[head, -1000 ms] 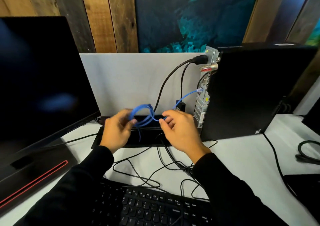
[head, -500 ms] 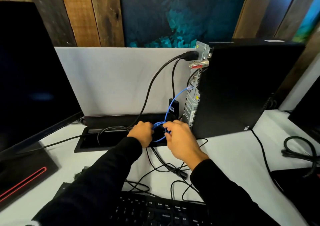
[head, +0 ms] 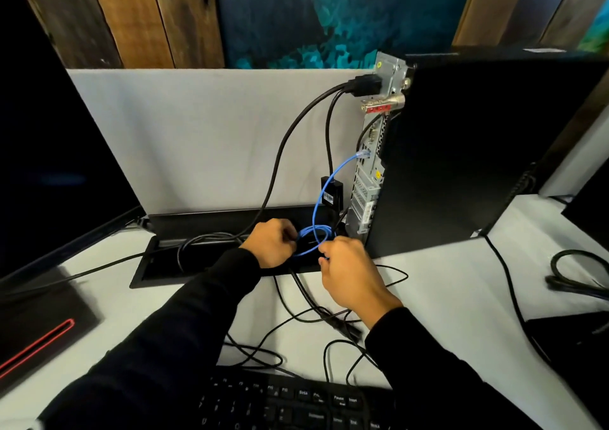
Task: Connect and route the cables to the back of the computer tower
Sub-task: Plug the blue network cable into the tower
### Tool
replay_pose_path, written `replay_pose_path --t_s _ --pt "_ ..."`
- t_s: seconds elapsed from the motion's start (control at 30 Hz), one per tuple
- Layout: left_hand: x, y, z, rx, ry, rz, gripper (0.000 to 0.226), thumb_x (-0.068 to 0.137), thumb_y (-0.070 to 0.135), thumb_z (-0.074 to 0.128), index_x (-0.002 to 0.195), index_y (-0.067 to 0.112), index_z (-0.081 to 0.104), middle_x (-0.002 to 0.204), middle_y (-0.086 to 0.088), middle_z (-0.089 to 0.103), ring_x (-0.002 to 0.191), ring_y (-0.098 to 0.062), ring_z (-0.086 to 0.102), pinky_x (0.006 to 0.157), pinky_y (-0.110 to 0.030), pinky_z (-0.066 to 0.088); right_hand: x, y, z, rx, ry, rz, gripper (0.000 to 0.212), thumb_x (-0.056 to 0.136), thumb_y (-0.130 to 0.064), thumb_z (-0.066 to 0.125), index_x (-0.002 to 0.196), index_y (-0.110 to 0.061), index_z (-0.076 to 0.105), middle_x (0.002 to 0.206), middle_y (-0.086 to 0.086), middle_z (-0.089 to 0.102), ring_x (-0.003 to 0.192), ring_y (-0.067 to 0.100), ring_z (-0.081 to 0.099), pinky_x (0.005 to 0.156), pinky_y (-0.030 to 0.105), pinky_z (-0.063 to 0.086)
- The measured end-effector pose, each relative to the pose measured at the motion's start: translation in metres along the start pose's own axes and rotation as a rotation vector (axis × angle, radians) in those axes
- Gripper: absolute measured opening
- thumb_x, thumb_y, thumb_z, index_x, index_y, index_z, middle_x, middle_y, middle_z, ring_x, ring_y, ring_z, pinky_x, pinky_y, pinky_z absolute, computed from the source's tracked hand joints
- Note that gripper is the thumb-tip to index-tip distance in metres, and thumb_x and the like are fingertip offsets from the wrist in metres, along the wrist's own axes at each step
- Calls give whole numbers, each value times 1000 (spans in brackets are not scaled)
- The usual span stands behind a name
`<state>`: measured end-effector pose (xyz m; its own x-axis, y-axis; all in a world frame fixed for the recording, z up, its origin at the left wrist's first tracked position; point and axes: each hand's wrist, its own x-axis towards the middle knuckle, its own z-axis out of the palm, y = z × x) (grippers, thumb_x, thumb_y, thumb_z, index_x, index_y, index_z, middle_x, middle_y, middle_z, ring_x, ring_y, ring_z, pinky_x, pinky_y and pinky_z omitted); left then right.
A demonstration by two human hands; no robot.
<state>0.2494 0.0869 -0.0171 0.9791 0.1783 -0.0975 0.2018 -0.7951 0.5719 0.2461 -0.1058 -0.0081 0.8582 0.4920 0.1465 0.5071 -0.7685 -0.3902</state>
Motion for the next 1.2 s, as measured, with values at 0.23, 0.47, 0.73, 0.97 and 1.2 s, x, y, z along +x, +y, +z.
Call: replay_pose_path --t_s 0.23,0.47,0.73,0.97,1.2 --pt "-3 -14 7 -410 28 -50 39 77 0 76 108 19 62 88 -8 68 79 -24 66 83 -41 59 -1 13 7 173 90 121 7 92 -20 71 93 -14 70 80 3 62 69 20 57 70 30 54" --pt "-3 -25 -7 -716 149 -58 37 101 -4 51 118 23 72 69 0 64 58 -11 56 54 -21 47 -1 15 11 322 111 77 15 88 -19 77 86 -18 63 74 -1 63 63 19 61 68 35 57" --pt "-9 -10 -18 -93 43 -36 17 98 30 65 95 24 80 67 6 68 50 -3 61 59 -17 51 3 -10 4 116 -26 -180 60 88 -17 78 142 -28 56 131 -3 54 105 22 63 97 38 55" --pt "-10 -3 -8 -32 75 -131 61 106 50 39 64 12 59 64 -4 56 80 -25 55 75 -28 36 20 -31 0 -238 -157 -85 21 105 -18 54 118 -11 68 113 13 62 105 36 65 80 39 54" --pt "-23 -40 4 144 78 281 32 104 40 51 90 22 74 67 3 57 67 -20 53 66 -32 42 35 -41 -3 -342 -258 -24 30 100 -4 49 128 -5 61 127 18 57 116 39 61 88 43 52"
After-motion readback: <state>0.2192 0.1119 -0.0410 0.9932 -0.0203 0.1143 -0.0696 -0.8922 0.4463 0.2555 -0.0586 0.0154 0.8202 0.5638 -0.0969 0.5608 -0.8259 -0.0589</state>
